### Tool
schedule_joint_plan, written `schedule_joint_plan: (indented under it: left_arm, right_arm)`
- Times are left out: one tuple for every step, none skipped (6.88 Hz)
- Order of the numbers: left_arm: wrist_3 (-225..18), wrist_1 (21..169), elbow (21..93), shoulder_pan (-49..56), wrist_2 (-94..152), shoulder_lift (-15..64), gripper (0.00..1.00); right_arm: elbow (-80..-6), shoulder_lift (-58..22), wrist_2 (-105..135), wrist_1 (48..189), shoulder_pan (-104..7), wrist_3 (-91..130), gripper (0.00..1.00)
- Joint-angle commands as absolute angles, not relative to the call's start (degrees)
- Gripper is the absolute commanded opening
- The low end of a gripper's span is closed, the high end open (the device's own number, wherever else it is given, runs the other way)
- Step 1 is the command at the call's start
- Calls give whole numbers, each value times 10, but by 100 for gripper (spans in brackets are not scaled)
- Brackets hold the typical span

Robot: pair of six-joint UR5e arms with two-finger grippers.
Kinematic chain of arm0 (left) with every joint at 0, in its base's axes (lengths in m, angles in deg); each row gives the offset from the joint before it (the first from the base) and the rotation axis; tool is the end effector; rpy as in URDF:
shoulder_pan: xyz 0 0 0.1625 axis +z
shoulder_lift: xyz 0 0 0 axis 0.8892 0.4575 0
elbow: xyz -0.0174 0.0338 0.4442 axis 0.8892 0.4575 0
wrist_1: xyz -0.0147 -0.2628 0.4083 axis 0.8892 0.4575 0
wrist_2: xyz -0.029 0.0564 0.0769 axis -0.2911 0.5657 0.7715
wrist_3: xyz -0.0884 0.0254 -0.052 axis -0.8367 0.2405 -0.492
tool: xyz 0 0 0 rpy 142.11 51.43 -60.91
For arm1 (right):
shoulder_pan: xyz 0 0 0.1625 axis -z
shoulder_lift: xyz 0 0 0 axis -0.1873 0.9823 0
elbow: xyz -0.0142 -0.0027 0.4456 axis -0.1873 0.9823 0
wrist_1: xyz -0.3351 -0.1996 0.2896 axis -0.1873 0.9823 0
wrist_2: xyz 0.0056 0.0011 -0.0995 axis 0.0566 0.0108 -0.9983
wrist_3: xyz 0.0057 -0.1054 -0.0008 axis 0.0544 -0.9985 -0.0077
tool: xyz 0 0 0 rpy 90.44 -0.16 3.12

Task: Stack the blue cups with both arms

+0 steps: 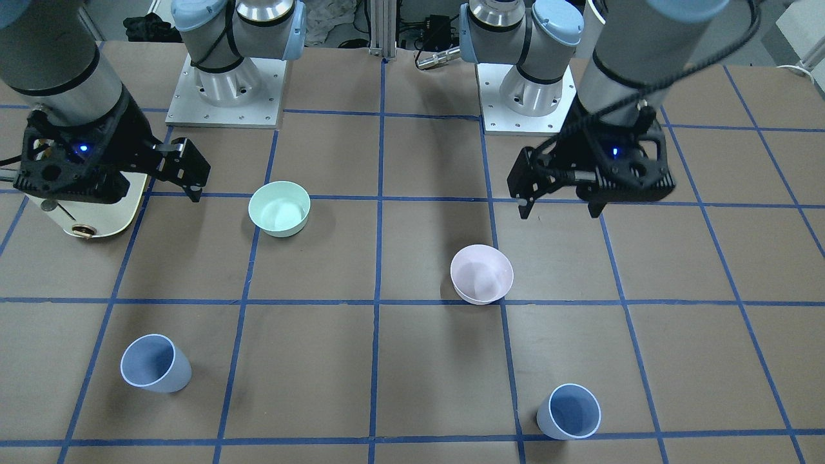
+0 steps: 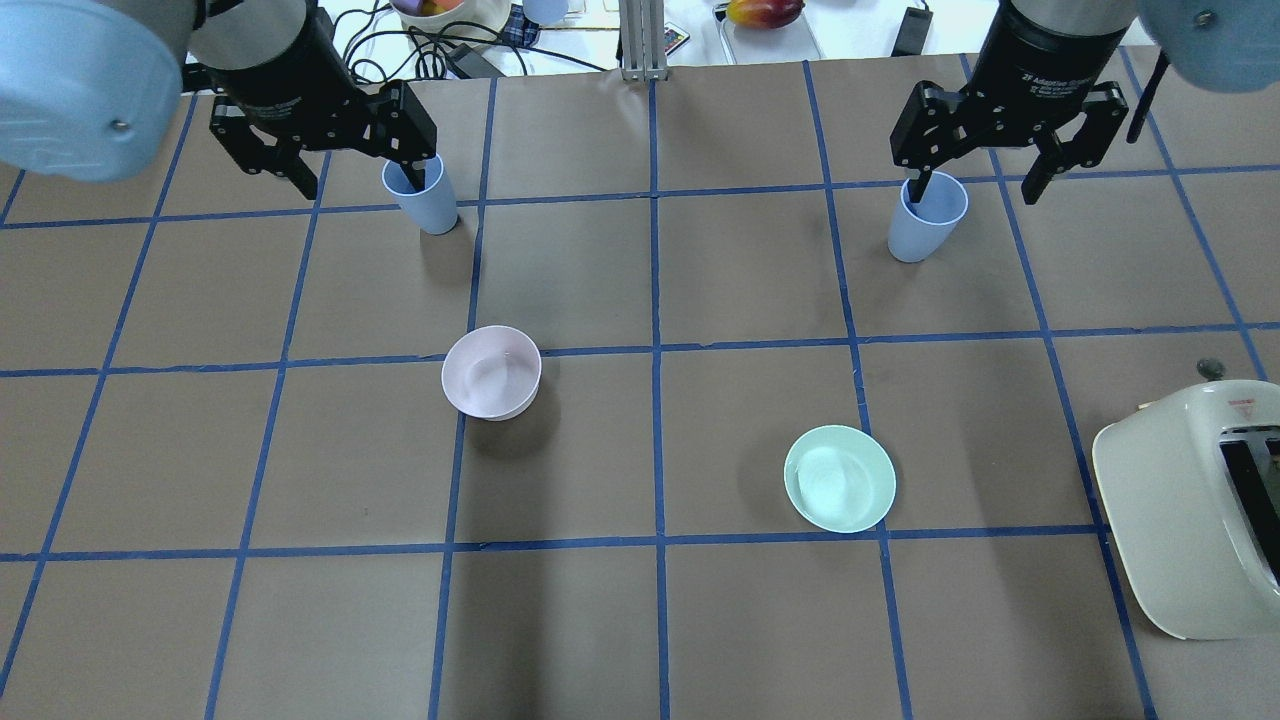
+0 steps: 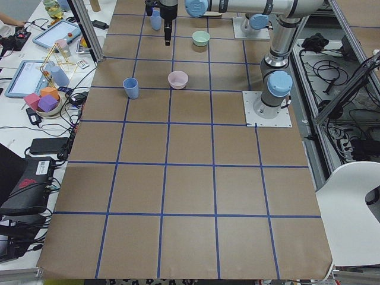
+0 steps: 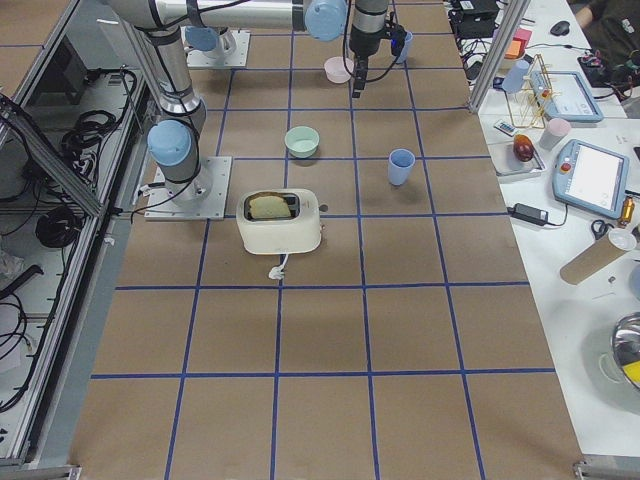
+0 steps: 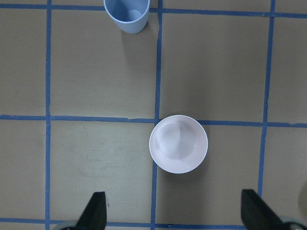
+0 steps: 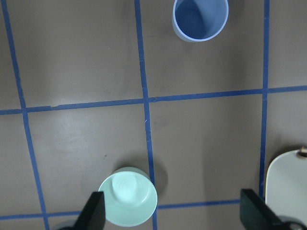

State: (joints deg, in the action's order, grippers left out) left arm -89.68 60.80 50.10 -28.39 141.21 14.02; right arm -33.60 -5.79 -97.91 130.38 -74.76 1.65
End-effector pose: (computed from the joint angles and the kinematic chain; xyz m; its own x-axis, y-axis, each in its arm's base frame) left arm -0.1453 -0.6421 0.4794 -1.0000 -0.0010 -0.0080 -0.0003 0.9968 -0.0804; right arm 0.0843 -0.6301 0.4861 -0.9986 0.0519 0.0029 0.0519 0.9978 0.0405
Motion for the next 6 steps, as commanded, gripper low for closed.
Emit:
schedule_joint_plan:
  left_arm:
    - [-798,531,457,-282,1441,260,100]
    - [-752,471,439,-278,1440,315,100]
    - [-708,414,439,-278,1439,349,100]
    - [-646,388,440,-272,1441,373,100]
    - [-641,384,437,-261,1437,385,100]
    - [-638,383,441,-260,1438,391,90]
  right_arm:
    - [-317,-137,-972,1390,-692,-38,100]
    - [-301,-190,-978,1433,-687,-40,100]
    - [-288,-231,-978,1457,-684,-37,100]
    - [-282,-261,-978,1498,-683,-39,100]
    - [-283,-283,-979,1512,-683,-39,100]
    - [-285,-294,-979,1512,-682,-39,100]
